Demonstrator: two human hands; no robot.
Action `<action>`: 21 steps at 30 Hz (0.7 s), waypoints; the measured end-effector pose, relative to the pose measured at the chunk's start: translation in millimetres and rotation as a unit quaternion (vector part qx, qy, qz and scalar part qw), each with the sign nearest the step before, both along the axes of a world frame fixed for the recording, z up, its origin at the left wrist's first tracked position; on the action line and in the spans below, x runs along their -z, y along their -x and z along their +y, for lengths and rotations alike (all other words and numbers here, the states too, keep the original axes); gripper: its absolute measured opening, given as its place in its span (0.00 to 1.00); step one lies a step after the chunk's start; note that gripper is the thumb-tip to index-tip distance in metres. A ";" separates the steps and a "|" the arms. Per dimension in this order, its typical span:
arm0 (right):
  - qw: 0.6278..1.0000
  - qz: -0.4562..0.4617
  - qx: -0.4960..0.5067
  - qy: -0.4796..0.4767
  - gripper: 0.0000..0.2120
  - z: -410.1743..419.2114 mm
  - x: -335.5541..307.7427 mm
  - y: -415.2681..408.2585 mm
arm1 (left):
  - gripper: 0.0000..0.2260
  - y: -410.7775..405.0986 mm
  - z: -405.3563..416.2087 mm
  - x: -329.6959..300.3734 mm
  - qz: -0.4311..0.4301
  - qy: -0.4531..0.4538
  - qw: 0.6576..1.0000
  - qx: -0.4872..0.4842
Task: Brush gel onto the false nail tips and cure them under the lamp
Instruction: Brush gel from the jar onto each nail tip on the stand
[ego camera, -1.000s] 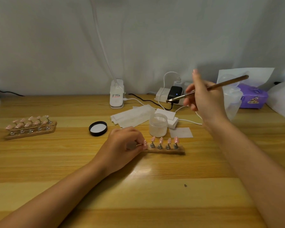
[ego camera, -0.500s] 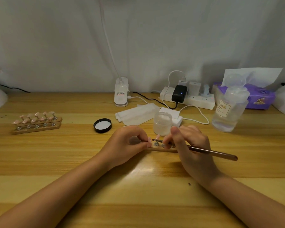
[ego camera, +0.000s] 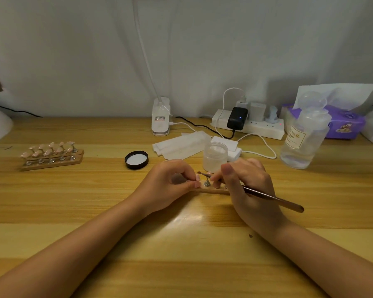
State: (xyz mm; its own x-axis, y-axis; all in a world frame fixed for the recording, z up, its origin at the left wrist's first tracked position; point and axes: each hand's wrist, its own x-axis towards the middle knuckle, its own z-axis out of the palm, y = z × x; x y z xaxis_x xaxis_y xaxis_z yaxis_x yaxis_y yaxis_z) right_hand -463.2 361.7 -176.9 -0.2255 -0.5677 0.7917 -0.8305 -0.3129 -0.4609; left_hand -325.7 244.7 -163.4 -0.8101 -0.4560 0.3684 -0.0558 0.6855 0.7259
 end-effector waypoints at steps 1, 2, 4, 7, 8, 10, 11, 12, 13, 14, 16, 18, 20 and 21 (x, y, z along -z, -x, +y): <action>1.000 0.005 -0.001 -0.005 0.26 -0.6 0.1 -0.1 | 0.06 0.1 -0.2 0.4 -0.001 0.000 1.000 -0.001; 1.000 0.000 -0.005 -0.010 0.27 -0.2 0.9 0.0 | 0.05 0.3 -0.4 0.8 -0.001 -0.002 1.000 -0.002; 0.999 -0.035 -0.019 -0.016 0.29 2.8 3.3 0.1 | 0.04 0.6 -0.3 1.3 0.001 -0.011 1.000 0.000; 0.999 -0.030 -0.015 -0.004 0.28 2.9 2.4 0.9 | 0.04 0.9 -0.3 1.0 0.000 -0.013 1.000 0.004; 1.000 -0.011 -0.007 0.000 0.27 1.4 1.3 0.7 | 0.04 0.9 -0.5 1.1 -0.001 -0.010 1.000 0.004; 1.000 0.011 -0.001 -0.004 0.25 -1.0 1.0 0.7 | 0.05 1.1 -1.0 1.5 0.000 -0.005 1.000 0.002; 1.000 0.005 -0.003 -0.007 0.26 -0.9 2.0 0.8 | 0.06 1.0 -1.2 1.6 0.000 -0.007 1.000 0.000; 1.000 -0.009 -0.009 -0.008 0.26 -0.1 3.2 0.8 | 0.06 0.9 -1.2 1.6 0.000 -0.010 1.000 0.000; 1.000 -0.023 -0.015 -0.006 0.27 1.0 4.3 0.9 | 0.05 1.0 -1.1 1.5 -0.001 -0.010 1.000 0.000; 0.999 -0.029 -0.018 -0.001 0.28 1.6 4.6 1.1 | 0.05 1.2 -1.0 1.3 -0.004 -0.008 1.000 0.001; 1.000 -0.005 -0.009 0.010 0.26 0.4 3.6 1.7 | 0.05 1.4 -1.2 1.0 -0.007 -0.004 1.000 -0.001; 1.000 0.026 0.002 0.005 0.26 -2.0 2.2 1.4 | 0.05 1.4 -1.2 1.1 -0.005 -0.004 1.000 -0.001; 1.000 0.026 -0.005 0.001 0.26 -1.2 2.9 1.4 | 0.05 1.2 -1.3 1.4 -0.005 -0.003 1.000 0.000; 1.000 0.014 -0.011 0.004 0.26 0.4 3.7 1.3 | 0.06 1.0 -1.1 1.7 -0.004 -0.004 1.000 0.001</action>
